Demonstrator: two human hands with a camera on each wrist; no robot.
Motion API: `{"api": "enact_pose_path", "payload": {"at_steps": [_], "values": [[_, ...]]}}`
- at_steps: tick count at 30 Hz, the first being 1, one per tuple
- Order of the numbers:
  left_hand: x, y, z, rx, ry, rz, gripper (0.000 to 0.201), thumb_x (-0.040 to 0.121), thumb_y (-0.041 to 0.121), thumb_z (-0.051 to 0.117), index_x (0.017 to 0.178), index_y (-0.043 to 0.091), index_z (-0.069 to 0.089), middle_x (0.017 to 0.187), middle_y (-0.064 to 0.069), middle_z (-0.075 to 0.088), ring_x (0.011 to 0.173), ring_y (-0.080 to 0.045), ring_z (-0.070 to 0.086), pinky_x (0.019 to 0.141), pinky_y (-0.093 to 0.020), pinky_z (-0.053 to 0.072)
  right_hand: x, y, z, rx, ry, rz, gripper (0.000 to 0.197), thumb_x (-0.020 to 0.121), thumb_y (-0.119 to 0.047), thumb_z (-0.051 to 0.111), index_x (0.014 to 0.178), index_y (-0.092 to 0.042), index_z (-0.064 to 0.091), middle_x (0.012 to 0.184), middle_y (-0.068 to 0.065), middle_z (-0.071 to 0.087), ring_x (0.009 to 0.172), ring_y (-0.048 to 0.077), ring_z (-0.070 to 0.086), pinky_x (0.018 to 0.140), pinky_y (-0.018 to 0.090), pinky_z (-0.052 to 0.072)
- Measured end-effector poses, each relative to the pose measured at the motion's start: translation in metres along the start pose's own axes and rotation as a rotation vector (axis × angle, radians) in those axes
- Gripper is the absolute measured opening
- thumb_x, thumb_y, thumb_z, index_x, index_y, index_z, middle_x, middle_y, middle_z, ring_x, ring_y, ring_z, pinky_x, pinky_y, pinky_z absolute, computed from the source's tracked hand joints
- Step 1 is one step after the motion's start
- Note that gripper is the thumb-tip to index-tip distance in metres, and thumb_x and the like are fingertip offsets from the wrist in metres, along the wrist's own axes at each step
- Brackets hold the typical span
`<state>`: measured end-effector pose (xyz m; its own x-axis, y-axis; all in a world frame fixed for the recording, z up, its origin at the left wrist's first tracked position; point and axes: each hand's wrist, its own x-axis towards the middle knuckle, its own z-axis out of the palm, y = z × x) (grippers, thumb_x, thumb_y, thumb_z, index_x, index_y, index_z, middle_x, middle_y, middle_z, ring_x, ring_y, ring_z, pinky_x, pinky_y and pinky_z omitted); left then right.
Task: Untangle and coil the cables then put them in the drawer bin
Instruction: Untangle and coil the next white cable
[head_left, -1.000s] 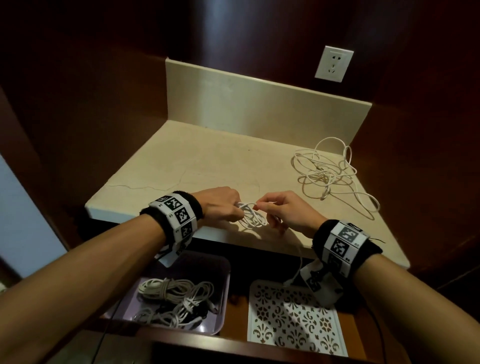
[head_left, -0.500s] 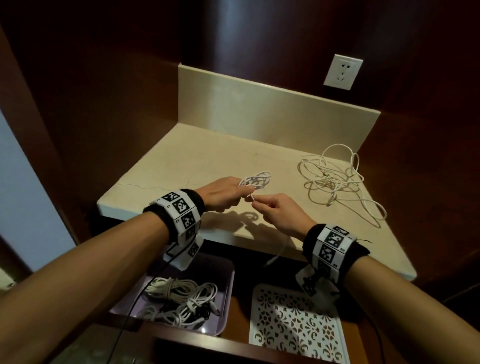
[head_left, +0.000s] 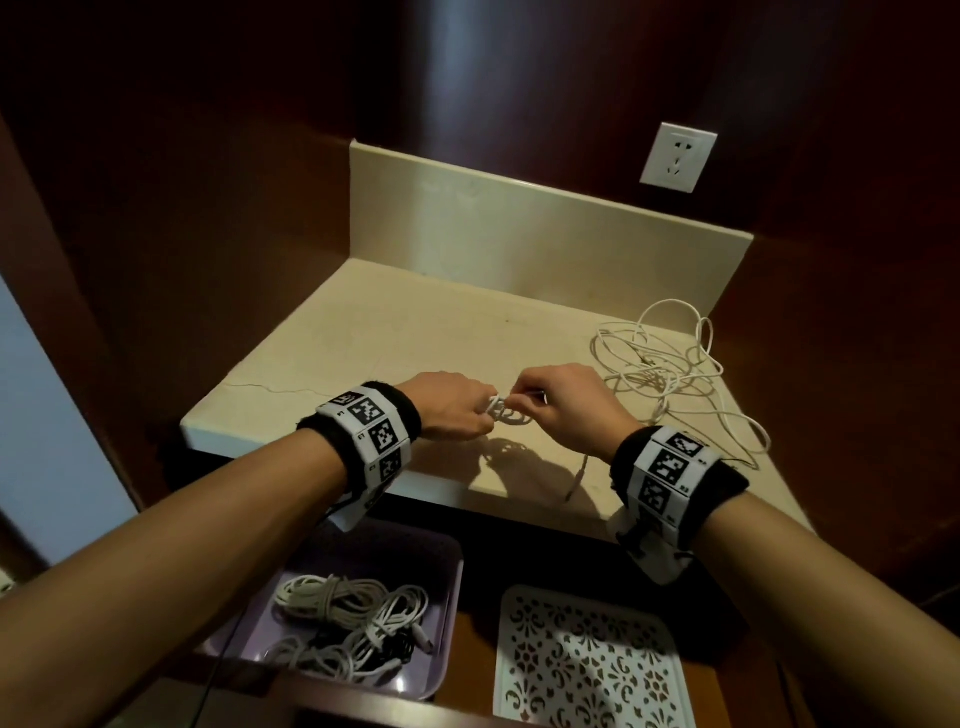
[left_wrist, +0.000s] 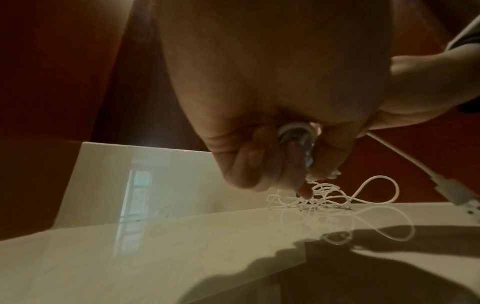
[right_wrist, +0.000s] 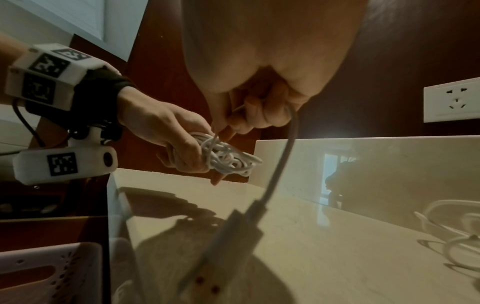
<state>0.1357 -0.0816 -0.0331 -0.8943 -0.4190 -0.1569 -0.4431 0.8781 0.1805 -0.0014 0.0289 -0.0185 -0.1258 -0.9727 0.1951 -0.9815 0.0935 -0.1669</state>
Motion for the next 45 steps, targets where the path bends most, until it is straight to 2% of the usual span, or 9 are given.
{"api": "enact_pose_path", "payload": {"at_steps": [7,13,20,23,26,31,35,39,45], "values": [[0.000,-0.002,-0.002,-0.089,0.068,0.063,0.023,0.095,0.036,0.046,0.084,0.017,0.052,0.068,0.004,0.052,0.063,-0.018,0.047,0.055,-0.030,0.032,0.009,0.009,-0.003,0.289,0.062,0.069,0.012,0.088,-0.033,0.069,0.089,-0.021,0.069,0.073,-0.003,0.066,0.068,0.011,0.056,0.064,0.028,0.042],[-0.007,-0.011,-0.005,-0.546,0.066,0.036,0.025,0.092,0.024,0.047,0.070,0.014,0.052,0.058,0.002,0.045,0.053,-0.015,0.037,0.053,-0.029,0.029,0.007,0.018,-0.001,0.637,0.035,0.118,0.014,0.093,-0.016,0.062,0.099,-0.016,0.075,0.067,-0.006,0.062,0.055,-0.002,0.048,0.057,0.014,0.037],[-0.007,-0.015,-0.011,-0.918,0.124,0.017,0.020,0.090,0.023,0.049,0.072,0.014,0.049,0.057,0.000,0.042,0.047,-0.013,0.029,0.043,-0.024,0.023,0.005,0.018,0.020,0.888,0.028,0.284,0.023,0.095,-0.002,0.055,0.112,-0.011,0.068,0.062,0.005,0.055,0.046,0.013,0.036,0.044,0.020,0.031],[-0.003,-0.016,-0.010,-0.824,0.213,0.010,0.023,0.099,0.028,0.046,0.080,0.017,0.053,0.064,0.000,0.045,0.052,-0.012,0.035,0.047,-0.023,0.029,0.006,0.010,0.024,0.807,-0.018,0.261,0.027,0.097,-0.008,0.054,0.118,-0.022,0.066,0.055,-0.004,0.055,0.045,0.009,0.035,0.044,0.017,0.030],[0.002,-0.013,-0.005,-0.720,0.291,-0.004,0.024,0.100,0.034,0.043,0.091,0.015,0.055,0.072,0.001,0.050,0.062,-0.015,0.044,0.056,-0.027,0.035,0.006,0.003,0.023,0.589,-0.099,0.174,0.019,0.099,-0.020,0.053,0.101,-0.032,0.067,0.056,-0.005,0.056,0.044,0.000,0.041,0.053,0.015,0.034],[0.007,-0.013,0.001,-0.464,0.339,-0.088,0.024,0.101,0.038,0.039,0.112,0.017,0.043,0.084,-0.003,0.059,0.072,-0.023,0.052,0.060,-0.034,0.035,0.003,0.001,0.017,0.436,-0.144,0.131,0.027,0.099,-0.017,0.052,0.121,-0.015,0.067,0.059,-0.017,0.048,0.046,-0.006,0.046,0.054,0.008,0.036],[0.011,-0.014,0.004,-0.200,0.290,-0.109,0.035,0.102,0.039,0.033,0.133,0.022,0.038,0.101,-0.010,0.064,0.078,-0.027,0.051,0.066,-0.035,0.035,0.004,0.001,0.006,0.334,-0.192,0.094,0.022,0.098,-0.018,0.053,0.112,-0.014,0.071,0.060,-0.017,0.049,0.055,-0.003,0.047,0.059,0.015,0.037],[0.011,-0.013,0.002,-0.042,0.213,-0.084,0.028,0.102,0.039,0.031,0.121,0.022,0.044,0.091,-0.009,0.063,0.075,-0.028,0.053,0.063,-0.035,0.035,0.011,0.003,-0.004,0.082,-0.183,0.023,0.022,0.097,-0.027,0.056,0.105,-0.016,0.073,0.079,0.000,0.067,0.073,0.017,0.056,0.071,0.033,0.045],[0.007,-0.011,-0.001,-0.087,0.175,0.034,0.013,0.096,0.037,0.042,0.101,0.027,0.047,0.078,0.000,0.058,0.067,-0.020,0.050,0.054,-0.029,0.030,0.022,0.015,-0.007,0.107,0.024,0.027,0.019,0.093,-0.032,0.061,0.097,-0.018,0.073,0.090,0.000,0.073,0.083,0.020,0.063,0.074,0.035,0.048]]}}
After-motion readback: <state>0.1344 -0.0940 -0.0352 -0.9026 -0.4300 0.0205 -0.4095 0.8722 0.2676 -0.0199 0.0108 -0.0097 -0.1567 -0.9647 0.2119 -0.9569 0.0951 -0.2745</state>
